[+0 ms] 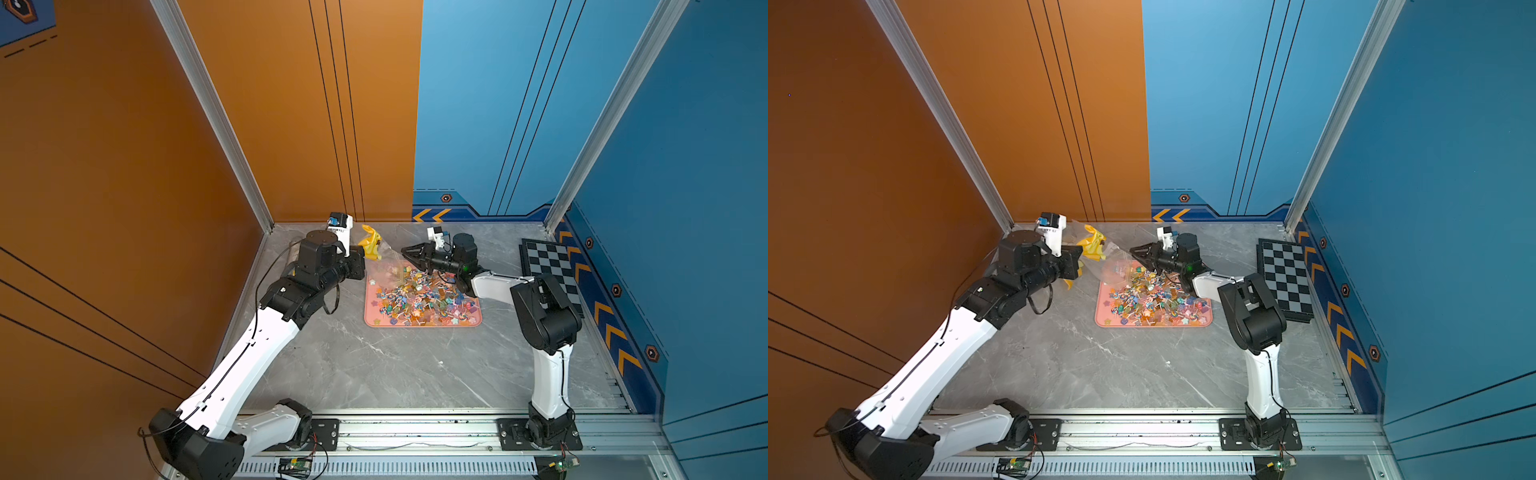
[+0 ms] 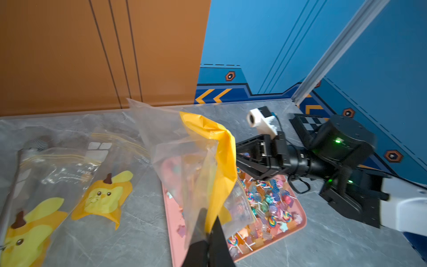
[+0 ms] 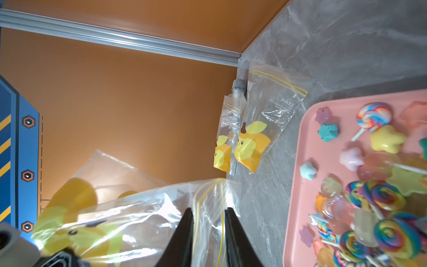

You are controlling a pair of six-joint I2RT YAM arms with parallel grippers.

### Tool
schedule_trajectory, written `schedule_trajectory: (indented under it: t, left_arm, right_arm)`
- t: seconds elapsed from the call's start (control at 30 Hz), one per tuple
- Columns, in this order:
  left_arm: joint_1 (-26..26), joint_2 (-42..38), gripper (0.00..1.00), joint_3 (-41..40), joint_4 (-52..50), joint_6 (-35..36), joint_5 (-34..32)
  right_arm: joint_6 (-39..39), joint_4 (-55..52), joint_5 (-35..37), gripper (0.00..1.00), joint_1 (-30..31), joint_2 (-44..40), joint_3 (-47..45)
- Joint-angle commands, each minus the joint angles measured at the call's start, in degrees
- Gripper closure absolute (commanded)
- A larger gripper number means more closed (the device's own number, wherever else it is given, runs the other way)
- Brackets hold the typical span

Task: Pour candies out of the ziploc bag
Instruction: 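Pour the candies out of the ziploc bag onto the tray, then place the ziploc bag in the ziploc bag.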

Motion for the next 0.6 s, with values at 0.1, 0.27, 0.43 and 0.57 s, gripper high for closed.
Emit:
schedule_trajectory:
  t: [0.1, 0.27, 0.43, 0.57]
  left_arm:
    - [-1.7, 0.0, 1.0, -3.8, 2.6, -1.3, -2.1]
    - [-3.3, -0.2, 1.0, -3.3, 2.9, -1.2, -3.2]
    - [-6.4, -0.5, 1.0, -3.9, 3.6, 0.2, -8.9]
    - [-10.6, 5.4, 1.0, -4.4, 0.5, 1.6, -12.1]
  right_arm:
    - [-2.9, -2.5, 5.2, 0.55, -2.1, -7.9, -5.8]
    - [-12.5, -16.7, 8.1, 0.52, -2.4, -16.5, -6.5]
    - [-22.9, -31.0, 12.8, 0.51, -2.2, -25.0, -6.4]
    - [-25.1, -34.1, 13.4, 0.51, -2.3, -28.2, -7.7]
